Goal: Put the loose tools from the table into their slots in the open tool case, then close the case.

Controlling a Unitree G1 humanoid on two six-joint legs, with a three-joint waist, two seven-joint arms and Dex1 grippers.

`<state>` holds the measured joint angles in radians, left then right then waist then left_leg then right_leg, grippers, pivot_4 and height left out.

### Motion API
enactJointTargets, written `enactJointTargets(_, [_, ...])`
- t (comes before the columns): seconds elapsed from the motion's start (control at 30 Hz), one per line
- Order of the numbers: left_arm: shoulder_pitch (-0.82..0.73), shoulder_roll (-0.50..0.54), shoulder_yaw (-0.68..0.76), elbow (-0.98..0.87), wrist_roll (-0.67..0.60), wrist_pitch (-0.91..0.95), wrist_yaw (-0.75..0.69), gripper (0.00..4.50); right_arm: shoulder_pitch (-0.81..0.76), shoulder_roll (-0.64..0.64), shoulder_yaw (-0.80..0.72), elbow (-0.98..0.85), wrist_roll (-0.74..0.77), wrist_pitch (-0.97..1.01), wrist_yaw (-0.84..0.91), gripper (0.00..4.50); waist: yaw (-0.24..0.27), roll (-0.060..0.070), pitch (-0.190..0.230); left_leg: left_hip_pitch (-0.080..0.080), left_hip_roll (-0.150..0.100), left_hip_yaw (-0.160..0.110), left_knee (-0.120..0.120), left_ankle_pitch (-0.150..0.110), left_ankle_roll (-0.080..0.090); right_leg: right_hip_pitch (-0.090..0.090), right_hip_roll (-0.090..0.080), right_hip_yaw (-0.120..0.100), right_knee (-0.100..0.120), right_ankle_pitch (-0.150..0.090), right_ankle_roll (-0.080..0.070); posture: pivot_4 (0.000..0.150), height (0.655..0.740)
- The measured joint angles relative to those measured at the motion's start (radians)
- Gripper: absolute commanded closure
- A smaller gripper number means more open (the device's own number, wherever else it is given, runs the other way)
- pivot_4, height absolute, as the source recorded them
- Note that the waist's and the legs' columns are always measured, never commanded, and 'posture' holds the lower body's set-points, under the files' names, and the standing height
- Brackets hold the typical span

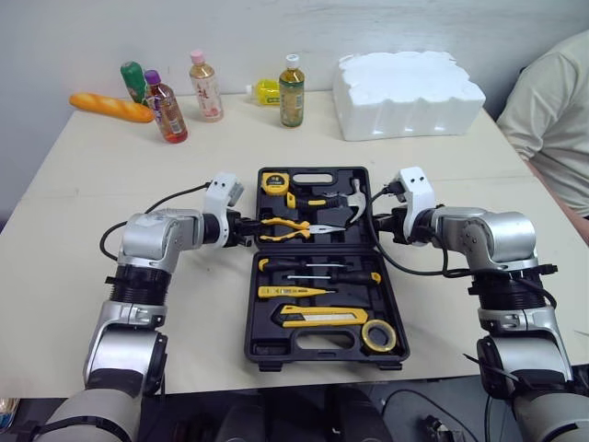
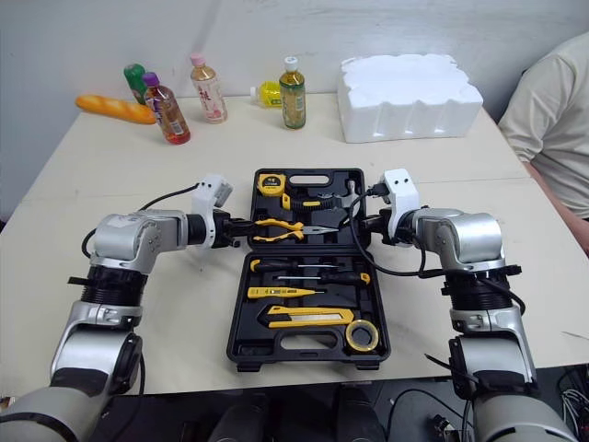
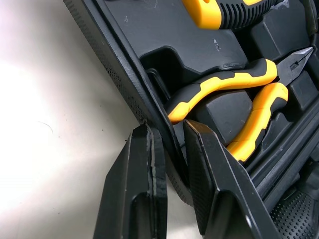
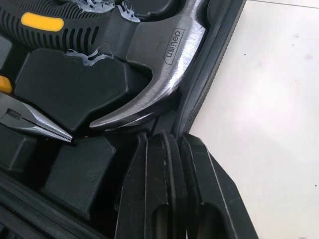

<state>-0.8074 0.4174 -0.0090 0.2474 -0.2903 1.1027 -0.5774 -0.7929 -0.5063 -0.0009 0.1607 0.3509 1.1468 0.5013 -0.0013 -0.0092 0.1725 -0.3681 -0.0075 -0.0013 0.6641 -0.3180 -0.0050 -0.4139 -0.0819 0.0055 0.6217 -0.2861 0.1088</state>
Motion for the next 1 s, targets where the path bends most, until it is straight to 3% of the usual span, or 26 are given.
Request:
enactJointTargets(0.2, [0.015, -0.023, 0.006, 0.005, 0.016, -0.103, 0.006, 4.22, 0.016, -0.017, 0.034, -0.007, -0.039, -0.098, 0.013, 4.5, 0.002, 0.0, 0.0, -0.001, -0.002, -0.001, 0.0, 0.0, 0.0, 0.0, -0.002, -0.001, -0.002, 0.0, 0.001, 0.15, 0.7383])
enactJointTargets(0.47, [0.012, -0.045, 0.024, 0.074, 0.098, -0.554, 0.008, 4.48, 0.025, -0.042, 0.054, -0.003, -0.162, -0.489, 0.045, 4.5, -0.004, -0.001, 0.002, -0.025, -0.004, 0.006, 0.001, 0.005, -0.003, -0.03, -0.002, 0.002, 0.006, 0.002, 0.003, 0.15, 0.7383])
enactJointTargets(0.63, [0.023, -0.031, -0.001, 0.123, 0.185, -0.807, 0.008, 4.5, 0.072, -0.046, 0.065, 0.006, -0.241, -0.717, 0.051, 4.5, -0.004, -0.001, 0.003, -0.027, -0.006, 0.009, 0.0, 0.005, -0.003, -0.033, -0.001, 0.002, 0.005, 0.002, 0.003, 0.15, 0.7383])
enactJointTargets(0.77, [0.136, -0.011, -0.021, 0.095, 0.26, -1.09, 0.033, 4.5, 0.22, -0.073, 0.085, 0.049, -0.379, -1.186, -0.016, 4.5, -0.003, -0.001, 0.003, -0.026, -0.006, 0.011, 0.0, 0.003, -0.001, -0.032, -0.003, 0.001, 0.004, 0.002, 0.003, 0.15, 0.7383])
enactJointTargets(0.9, [0.236, 0.045, -0.053, 0.06, 0.361, -1.293, 0.062, 2.66, 0.299, -0.123, 0.109, 0.141, -0.512, -1.557, -0.078, 2.8, -0.005, -0.002, 0.003, -0.021, -0.005, 0.015, 0.001, 0.004, 0.002, -0.029, -0.005, 0.004, 0.004, 0.003, 0.004, 0.15, 0.7383])
enactJointTargets(0.97, [0.277, 0.047, -0.05, 0.025, 0.368, -1.302, 0.061, 1.76, 0.322, -0.135, 0.106, 0.144, -0.536, -1.636, -0.087, 1.83, -0.006, -0.002, 0.003, -0.02, -0.005, 0.015, 0.002, 0.004, 0.002, -0.029, -0.005, 0.005, 0.004, 0.003, 0.004, 0.15, 0.7383])
enactJointTargets(1.0, [0.318, 0.057, -0.045, -0.021, 0.358, -1.297, 0.056, 1.49, 0.355, -0.142, 0.092, 0.113, -0.539, -1.673, -0.101, 1.55, -0.006, -0.002, 0.003, -0.02, -0.003, 0.015, 0.001, 0.004, 0.002, -0.029, -0.005, 0.005, 0.006, 0.003, 0.004, 0.15, 0.7383])
